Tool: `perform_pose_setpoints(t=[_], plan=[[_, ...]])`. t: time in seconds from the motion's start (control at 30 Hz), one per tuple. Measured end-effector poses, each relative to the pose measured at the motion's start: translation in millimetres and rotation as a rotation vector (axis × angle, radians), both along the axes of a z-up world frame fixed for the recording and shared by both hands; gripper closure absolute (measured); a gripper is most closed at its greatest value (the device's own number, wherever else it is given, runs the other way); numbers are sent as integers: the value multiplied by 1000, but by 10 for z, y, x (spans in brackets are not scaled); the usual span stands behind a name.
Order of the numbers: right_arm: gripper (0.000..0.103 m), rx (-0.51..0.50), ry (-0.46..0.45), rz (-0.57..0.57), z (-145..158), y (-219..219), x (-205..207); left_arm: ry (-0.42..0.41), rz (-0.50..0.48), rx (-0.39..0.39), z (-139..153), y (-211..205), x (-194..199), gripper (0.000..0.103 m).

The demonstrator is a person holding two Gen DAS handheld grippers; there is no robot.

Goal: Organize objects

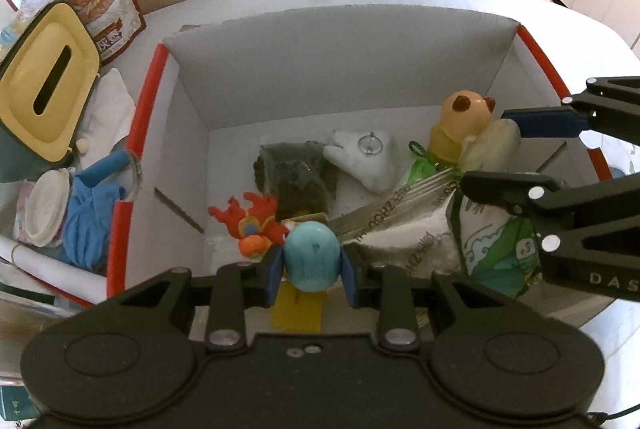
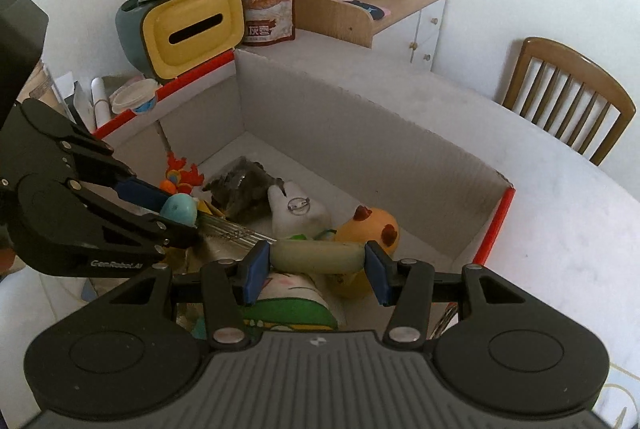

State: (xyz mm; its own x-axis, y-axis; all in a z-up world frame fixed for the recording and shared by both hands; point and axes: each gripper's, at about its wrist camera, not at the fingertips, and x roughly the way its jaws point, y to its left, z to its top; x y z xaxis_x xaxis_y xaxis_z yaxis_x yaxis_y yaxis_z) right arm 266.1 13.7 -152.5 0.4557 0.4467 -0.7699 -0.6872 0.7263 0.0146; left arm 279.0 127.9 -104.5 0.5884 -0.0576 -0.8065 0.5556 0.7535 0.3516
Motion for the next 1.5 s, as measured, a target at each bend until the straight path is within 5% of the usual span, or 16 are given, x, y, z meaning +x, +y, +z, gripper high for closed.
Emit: perform_pose_setpoints(t=[0.6, 1.5], plan=[[48, 113, 22, -19, 332, -284, -138, -6, 45, -70, 126, 16, -86, 53], [26, 303, -42, -54, 907, -951, -785, -260, 1, -215, 783, 149, -970, 16]])
